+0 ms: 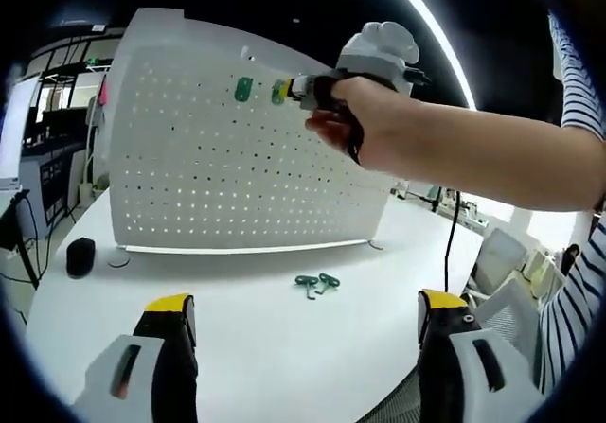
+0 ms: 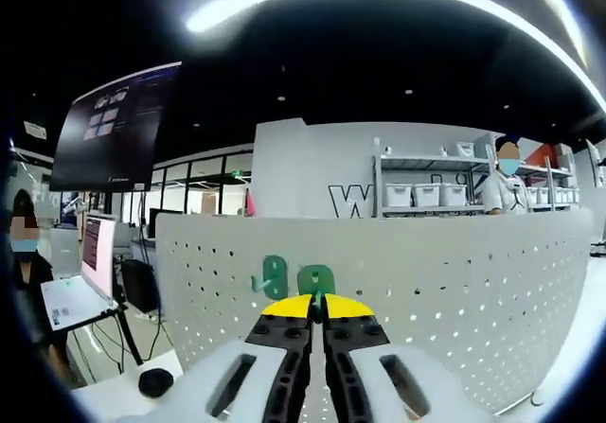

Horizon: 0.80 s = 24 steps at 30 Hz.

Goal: Insert the hook assembly into the mounting plate slot until the hook locks in place.

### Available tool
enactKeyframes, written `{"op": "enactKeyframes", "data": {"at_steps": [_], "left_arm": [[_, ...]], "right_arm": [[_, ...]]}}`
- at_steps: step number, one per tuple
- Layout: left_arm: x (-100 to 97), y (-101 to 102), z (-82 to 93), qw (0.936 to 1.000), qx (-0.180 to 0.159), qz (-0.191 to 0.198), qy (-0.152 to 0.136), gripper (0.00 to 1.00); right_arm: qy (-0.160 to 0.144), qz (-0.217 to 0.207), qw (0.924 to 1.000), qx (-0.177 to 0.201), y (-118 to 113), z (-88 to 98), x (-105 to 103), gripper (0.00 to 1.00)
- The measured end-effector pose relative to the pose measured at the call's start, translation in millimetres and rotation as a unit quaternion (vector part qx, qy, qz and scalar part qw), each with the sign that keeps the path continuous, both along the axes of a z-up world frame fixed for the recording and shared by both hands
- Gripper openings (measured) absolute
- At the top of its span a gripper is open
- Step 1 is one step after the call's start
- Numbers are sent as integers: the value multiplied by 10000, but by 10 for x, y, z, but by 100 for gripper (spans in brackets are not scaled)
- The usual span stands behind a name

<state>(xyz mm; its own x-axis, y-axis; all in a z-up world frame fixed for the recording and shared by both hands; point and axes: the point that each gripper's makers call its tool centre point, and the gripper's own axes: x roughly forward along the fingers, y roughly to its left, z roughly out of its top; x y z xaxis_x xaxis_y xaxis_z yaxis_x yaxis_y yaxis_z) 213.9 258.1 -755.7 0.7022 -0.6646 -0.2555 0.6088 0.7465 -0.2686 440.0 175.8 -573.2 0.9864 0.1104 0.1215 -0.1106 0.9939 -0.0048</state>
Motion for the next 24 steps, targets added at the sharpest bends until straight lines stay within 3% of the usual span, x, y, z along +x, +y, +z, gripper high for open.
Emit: {"op": "enactKeyframes", "data": {"at_steps": [9,24], "left_arm": [[-16,-20,-24,10000,52,-69,-3,98],[-25,-24,-46,9999,59,-123,24,97]], "right_arm": [[-80,-241,9986,469,-37,50,104,0],[-29,-537,9974,477,-20,27,209,0]]}}
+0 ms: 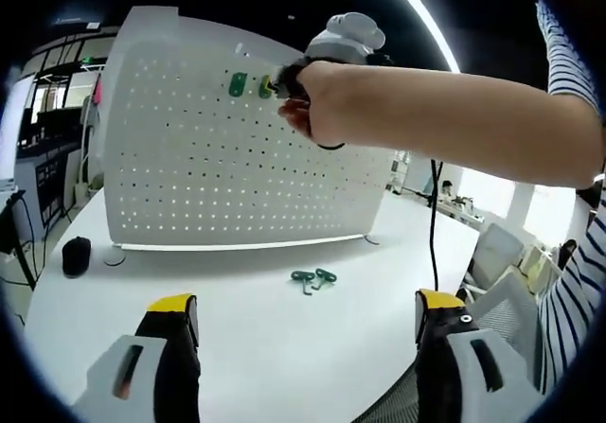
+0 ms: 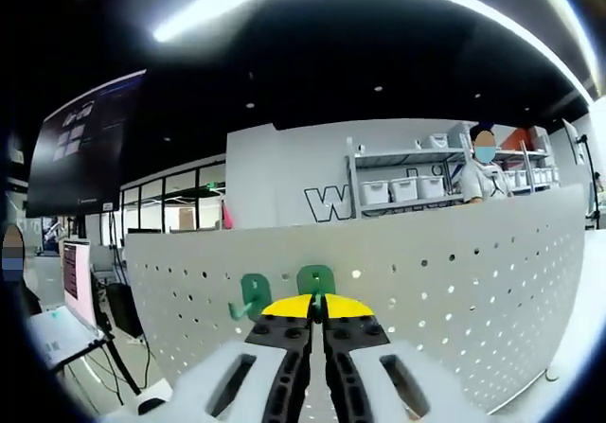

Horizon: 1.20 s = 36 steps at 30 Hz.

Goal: Insert the hook assembly into the mounting plate slot until the hook locks in place.

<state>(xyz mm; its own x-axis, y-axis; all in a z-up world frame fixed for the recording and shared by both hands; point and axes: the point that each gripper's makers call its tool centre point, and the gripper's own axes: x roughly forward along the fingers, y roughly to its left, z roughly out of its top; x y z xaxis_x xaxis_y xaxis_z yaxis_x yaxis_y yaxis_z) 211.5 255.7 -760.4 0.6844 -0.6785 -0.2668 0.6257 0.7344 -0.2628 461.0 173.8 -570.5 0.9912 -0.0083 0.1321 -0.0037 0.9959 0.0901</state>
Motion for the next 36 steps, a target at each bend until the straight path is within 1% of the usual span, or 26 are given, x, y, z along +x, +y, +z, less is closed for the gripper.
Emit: {"op": "enactKeyframes", "data": {"at_steps": [4,15,18,21,23,36], "left_arm": [[-2,5,1,10000,-16,8,-1,97],[-18,9,4,10000,-17,-10,7,96],[-14,14,14,10000,-33,-2,-2,95],[-20,12,10,10000,-11,-24,0,95],[-21,10,6,10000,3,-42,10,95],[-13,10,-7,10000,27,-37,34,96]], "right_arm": [[28,-87,10000,25,-2,19,32,0],[36,-152,9999,-21,-18,8,4,0],[88,-165,9998,44,-34,-23,8,0],[65,-181,9998,57,-33,-11,26,0],[103,-192,9996,173,-33,-33,35,0],[216,-235,9995,45,-18,-78,53,0]]}}
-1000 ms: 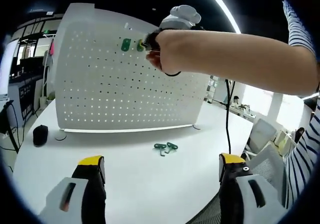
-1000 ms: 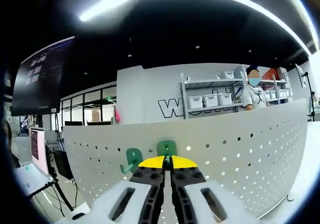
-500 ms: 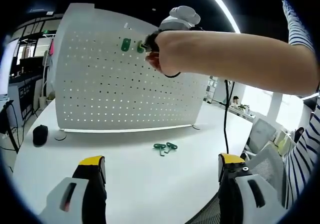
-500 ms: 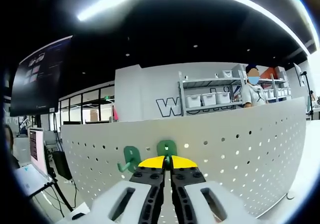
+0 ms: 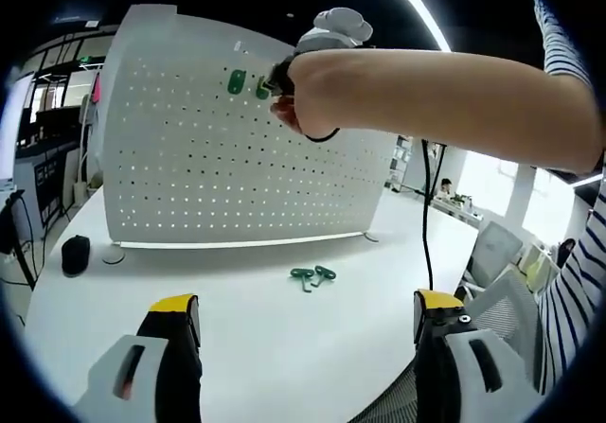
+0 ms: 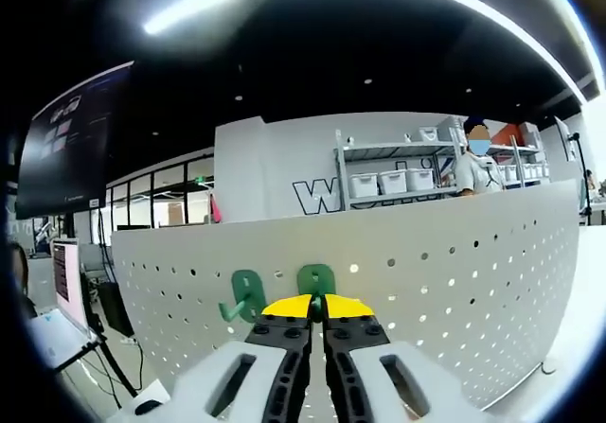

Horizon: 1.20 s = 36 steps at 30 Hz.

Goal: Insert the hook assembly into the mounting plate slot until the hook locks in place.

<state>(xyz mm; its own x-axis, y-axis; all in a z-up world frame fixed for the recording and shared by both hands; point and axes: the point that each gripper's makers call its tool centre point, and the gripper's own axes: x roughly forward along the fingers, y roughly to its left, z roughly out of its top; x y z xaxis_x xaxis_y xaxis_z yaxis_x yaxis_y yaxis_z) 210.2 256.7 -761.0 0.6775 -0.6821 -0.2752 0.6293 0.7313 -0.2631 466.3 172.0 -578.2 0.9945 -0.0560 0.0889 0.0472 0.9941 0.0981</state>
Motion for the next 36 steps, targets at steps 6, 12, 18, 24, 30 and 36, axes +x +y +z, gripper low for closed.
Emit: {"op": "enactKeyframes", "data": {"at_steps": [6,12,18,24,30,36], "left_arm": [[-3,5,-15,10000,25,12,29,95],[-4,2,-32,10000,79,0,39,95],[-5,9,-55,9999,128,7,65,94],[-16,0,-82,9998,189,-15,110,94],[-22,-5,-94,9997,211,-24,135,94],[-27,-5,-93,9997,227,-15,125,94]], "right_arm": [[140,34,9998,-115,21,-3,10,1],[86,227,9996,-168,41,106,-29,10],[-29,499,9983,-294,40,236,-114,17],[24,648,9960,-608,-141,262,-232,22],[180,690,9930,-942,-404,156,-382,26],[527,698,9869,-1357,-657,-87,-572,33]]}}
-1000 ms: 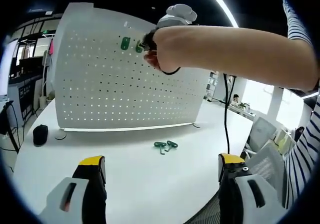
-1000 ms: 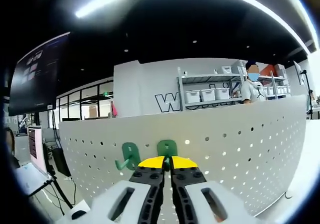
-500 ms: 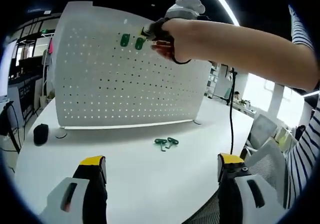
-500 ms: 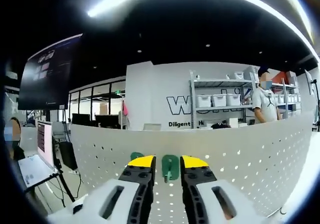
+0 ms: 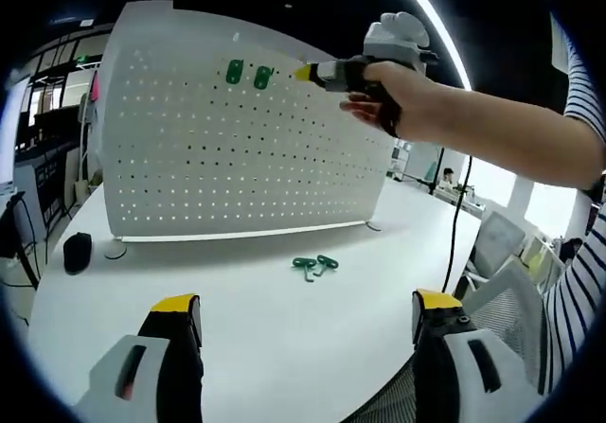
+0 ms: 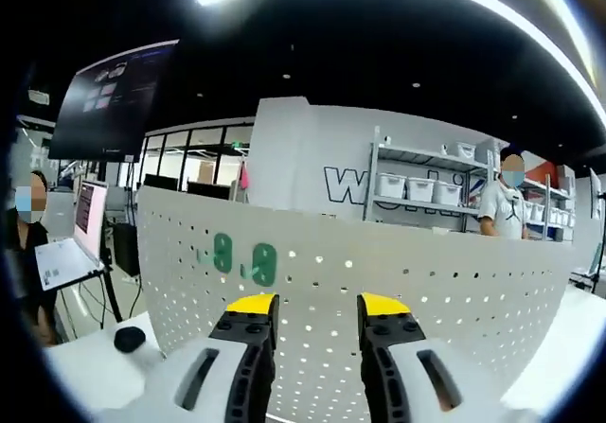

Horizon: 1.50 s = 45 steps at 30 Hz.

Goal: Insert the hook assembly into the mounting plate slot until the hook locks in place.

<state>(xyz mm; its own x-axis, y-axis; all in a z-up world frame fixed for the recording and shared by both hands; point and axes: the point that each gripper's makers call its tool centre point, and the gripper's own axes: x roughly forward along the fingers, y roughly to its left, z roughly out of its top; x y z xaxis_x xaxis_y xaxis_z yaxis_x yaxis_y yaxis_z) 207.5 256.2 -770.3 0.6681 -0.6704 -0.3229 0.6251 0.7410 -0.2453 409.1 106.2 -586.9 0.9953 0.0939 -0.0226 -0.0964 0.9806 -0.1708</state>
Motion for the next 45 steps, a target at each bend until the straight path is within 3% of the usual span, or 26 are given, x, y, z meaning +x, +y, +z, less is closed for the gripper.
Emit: {"op": "enactKeyframes", "data": {"at_steps": [9,15,17,25,33,45], "left_arm": [[-13,-14,-30,10000,50,-31,51,95],[-25,-21,-61,9999,83,-67,109,95],[-28,-20,-73,9998,109,-72,128,95],[-39,-23,-97,9997,105,-81,217,96],[-49,-30,-109,9996,120,-114,243,96],[-99,-74,-163,9988,270,-270,299,96]], "right_arm": [[733,248,9953,-579,-301,-553,-372,44],[1168,645,9824,-1304,-357,-910,-756,52],[1212,656,9821,-1284,-401,-976,-849,54],[1863,789,9668,-1558,-523,-1398,-1304,65],[2217,930,9558,-1691,-503,-1667,-1669,72],[2619,1018,9461,-1614,-516,-1973,-2070,83]]}}
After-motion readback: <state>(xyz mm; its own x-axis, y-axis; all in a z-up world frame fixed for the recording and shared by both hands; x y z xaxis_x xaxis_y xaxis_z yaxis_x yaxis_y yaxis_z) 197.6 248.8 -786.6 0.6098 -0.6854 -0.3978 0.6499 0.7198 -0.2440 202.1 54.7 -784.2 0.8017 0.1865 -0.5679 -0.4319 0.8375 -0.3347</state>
